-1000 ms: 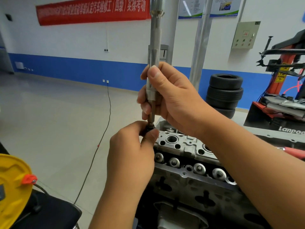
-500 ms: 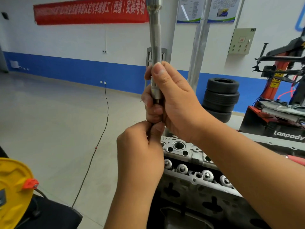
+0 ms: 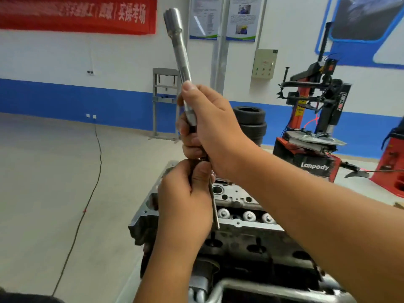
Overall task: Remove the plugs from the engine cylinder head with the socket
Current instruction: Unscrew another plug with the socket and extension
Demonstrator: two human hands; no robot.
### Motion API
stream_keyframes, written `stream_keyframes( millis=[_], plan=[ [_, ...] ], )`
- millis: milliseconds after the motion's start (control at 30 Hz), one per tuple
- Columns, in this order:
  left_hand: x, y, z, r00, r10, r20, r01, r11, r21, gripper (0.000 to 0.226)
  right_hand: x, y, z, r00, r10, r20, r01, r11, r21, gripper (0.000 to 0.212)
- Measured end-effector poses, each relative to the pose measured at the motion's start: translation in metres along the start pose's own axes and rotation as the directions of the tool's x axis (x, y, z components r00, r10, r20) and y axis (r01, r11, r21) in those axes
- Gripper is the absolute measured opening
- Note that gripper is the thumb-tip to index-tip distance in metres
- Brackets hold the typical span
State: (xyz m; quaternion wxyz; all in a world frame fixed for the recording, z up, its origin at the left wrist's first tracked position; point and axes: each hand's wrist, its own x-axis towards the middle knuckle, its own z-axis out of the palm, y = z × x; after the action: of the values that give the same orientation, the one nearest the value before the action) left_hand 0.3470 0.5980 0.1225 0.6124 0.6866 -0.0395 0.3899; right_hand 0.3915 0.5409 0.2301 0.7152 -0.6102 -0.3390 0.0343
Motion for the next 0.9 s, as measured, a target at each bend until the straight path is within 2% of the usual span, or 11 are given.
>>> stream_keyframes(
  millis=[167,267,333,467,600,700,767,833,900],
  plan=[
    [-0.045,0.047,0.073,0.968,0.023,0.250,0.006,0.994,-0.114,0.032,-0.073,-0.052,-0.072,0.979,-0.059,-0.193,0.045,0.996,-0.076,0.028],
    [-0.082,0.091,0.131,0.905,0.065,0.421,0.015,0.983,-0.183,0.032,-0.135,-0.095,-0.127,0.922,-0.128,-0.365,0.078,0.986,-0.150,0.028],
    [-0.115,0.120,0.171,0.840,0.088,0.535,0.055,0.968,-0.246,0.027,-0.183,-0.123,-0.164,0.856,-0.164,-0.491,0.070,0.976,-0.205,0.029],
    [-0.196,0.183,0.258,0.660,0.131,0.740,0.137,0.947,-0.290,0.033,-0.297,-0.177,-0.237,0.682,-0.208,-0.701,0.025,0.965,-0.262,0.031],
    [-0.291,0.232,0.337,0.464,0.110,0.879,0.191,0.957,-0.221,0.032,-0.411,-0.236,-0.307,0.468,-0.225,-0.855,-0.065,0.956,-0.287,0.030],
    [-0.358,0.250,0.377,0.390,0.046,0.920,0.337,0.922,-0.190,0.019,-0.488,-0.283,-0.349,0.303,-0.184,-0.935,-0.179,0.953,-0.245,0.030],
    [-0.398,0.251,0.395,0.345,0.003,0.939,0.506,0.841,-0.189,0.006,-0.538,-0.304,-0.369,0.199,-0.152,-0.968,-0.265,0.943,-0.203,0.035],
    [-0.436,0.245,0.409,0.275,-0.034,0.961,0.633,0.759,-0.155,0.006,-0.586,-0.313,-0.383,0.098,-0.144,-0.985,-0.340,0.925,-0.169,0.040],
    [-0.469,0.236,0.420,0.256,-0.079,0.963,0.663,0.740,-0.116,0.006,-0.629,-0.313,-0.391,0.000,-0.128,-0.992,-0.389,0.914,-0.118,0.039]
  ],
)
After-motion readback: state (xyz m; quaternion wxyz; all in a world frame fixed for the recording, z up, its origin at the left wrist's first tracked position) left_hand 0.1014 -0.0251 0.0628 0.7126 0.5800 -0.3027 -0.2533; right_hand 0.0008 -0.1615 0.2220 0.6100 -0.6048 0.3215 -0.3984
